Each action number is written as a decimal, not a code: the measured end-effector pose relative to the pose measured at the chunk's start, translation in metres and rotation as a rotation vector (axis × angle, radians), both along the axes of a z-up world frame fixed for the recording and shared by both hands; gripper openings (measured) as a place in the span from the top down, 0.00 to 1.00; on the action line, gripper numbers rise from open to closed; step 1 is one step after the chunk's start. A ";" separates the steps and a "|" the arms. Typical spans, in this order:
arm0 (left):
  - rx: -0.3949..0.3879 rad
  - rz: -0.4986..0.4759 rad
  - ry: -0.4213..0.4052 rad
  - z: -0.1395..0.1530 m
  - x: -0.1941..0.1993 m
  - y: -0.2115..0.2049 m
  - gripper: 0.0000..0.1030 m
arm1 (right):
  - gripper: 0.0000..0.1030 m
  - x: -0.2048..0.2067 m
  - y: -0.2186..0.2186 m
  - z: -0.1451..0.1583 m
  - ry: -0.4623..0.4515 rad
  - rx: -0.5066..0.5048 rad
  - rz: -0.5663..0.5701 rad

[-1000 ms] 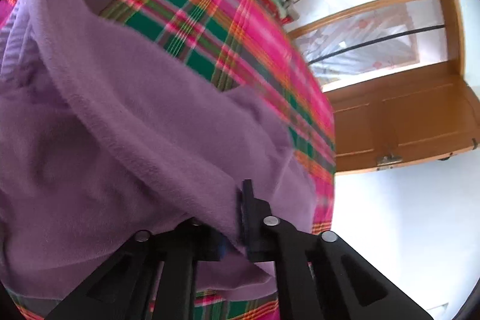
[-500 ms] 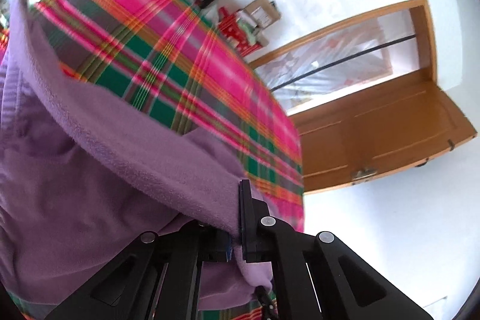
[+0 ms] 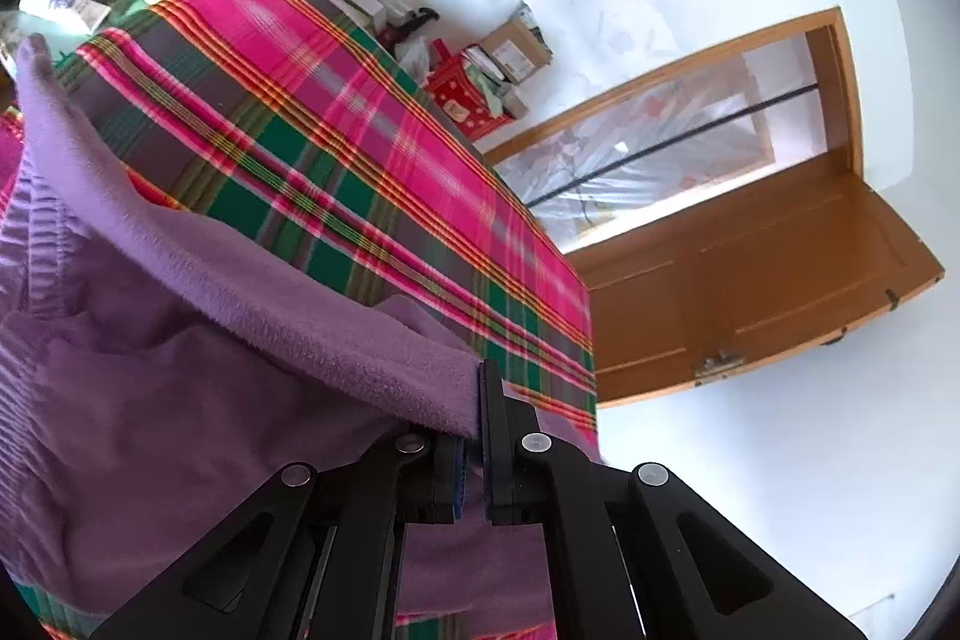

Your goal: Fold clothes

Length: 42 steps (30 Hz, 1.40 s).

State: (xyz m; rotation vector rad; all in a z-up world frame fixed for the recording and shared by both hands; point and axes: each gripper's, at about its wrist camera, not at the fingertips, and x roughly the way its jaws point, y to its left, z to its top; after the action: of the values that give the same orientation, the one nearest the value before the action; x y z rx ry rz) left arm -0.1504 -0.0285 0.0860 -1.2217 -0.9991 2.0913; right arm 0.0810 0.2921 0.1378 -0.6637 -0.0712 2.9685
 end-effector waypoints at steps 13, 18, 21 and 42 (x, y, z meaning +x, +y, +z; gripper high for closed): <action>-0.041 0.020 -0.012 -0.007 -0.010 -0.002 0.96 | 0.92 -0.029 -0.030 0.017 -0.132 0.260 0.069; -0.072 0.062 -0.034 -0.015 -0.025 -0.006 0.96 | 0.92 -0.062 -0.010 -0.009 -0.257 0.076 0.124; -0.108 0.084 -0.004 -0.009 -0.036 -0.006 0.96 | 0.92 -0.086 0.004 -0.016 -0.308 -0.052 0.168; -0.232 0.180 -0.017 -0.018 -0.099 0.004 0.97 | 0.92 -0.171 -0.020 -0.035 -0.286 0.096 0.131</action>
State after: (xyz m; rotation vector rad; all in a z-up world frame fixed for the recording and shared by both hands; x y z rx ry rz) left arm -0.2493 -0.0241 0.0684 -1.3036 -0.9229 2.3956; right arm -0.0901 0.2725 0.1029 -1.1046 -0.2867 2.9432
